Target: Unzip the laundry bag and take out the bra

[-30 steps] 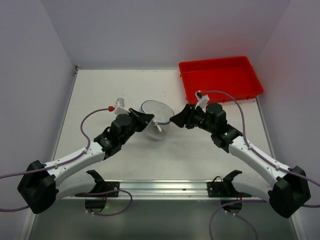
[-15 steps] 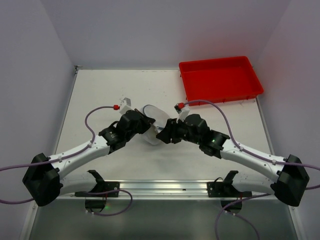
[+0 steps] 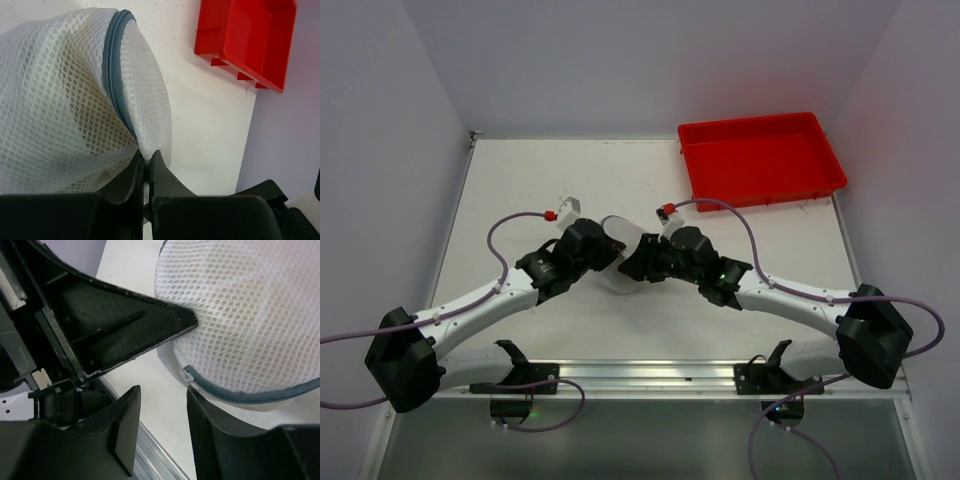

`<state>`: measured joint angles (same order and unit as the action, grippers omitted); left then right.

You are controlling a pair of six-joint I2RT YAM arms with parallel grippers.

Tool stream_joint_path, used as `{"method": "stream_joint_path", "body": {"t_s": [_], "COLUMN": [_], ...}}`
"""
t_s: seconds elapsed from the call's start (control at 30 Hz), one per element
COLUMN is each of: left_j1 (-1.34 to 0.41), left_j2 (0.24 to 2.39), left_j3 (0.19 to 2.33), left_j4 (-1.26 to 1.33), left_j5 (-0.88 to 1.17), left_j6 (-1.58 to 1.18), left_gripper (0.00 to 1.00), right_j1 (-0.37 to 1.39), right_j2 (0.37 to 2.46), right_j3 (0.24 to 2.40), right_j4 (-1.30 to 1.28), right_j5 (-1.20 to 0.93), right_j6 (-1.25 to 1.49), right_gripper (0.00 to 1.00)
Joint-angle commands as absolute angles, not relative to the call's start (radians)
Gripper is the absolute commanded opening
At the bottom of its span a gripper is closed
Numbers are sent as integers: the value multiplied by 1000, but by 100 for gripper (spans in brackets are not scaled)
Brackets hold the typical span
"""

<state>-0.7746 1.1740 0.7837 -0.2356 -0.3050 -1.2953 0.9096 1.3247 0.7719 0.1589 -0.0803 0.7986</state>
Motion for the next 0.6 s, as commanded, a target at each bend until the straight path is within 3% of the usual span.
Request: {"method": "stream_joint_path", "body": {"t_s": [0.0,0.57], "left_j1": [-779,-787], "left_j2": [1158,1150], "left_j3": [821,824], "left_j4": [-273,-276], "left_j5": [-342,-313], "left_j6": [-1305,-1325], "left_gripper": [2,4], "right_j1": [913,913], "right_j2": [1330,1442], "right_j3": [804,865], "right_j4": [236,164], "right_j5": [-5,138], "right_j6": [831,871], "right_gripper": [43,39]}}
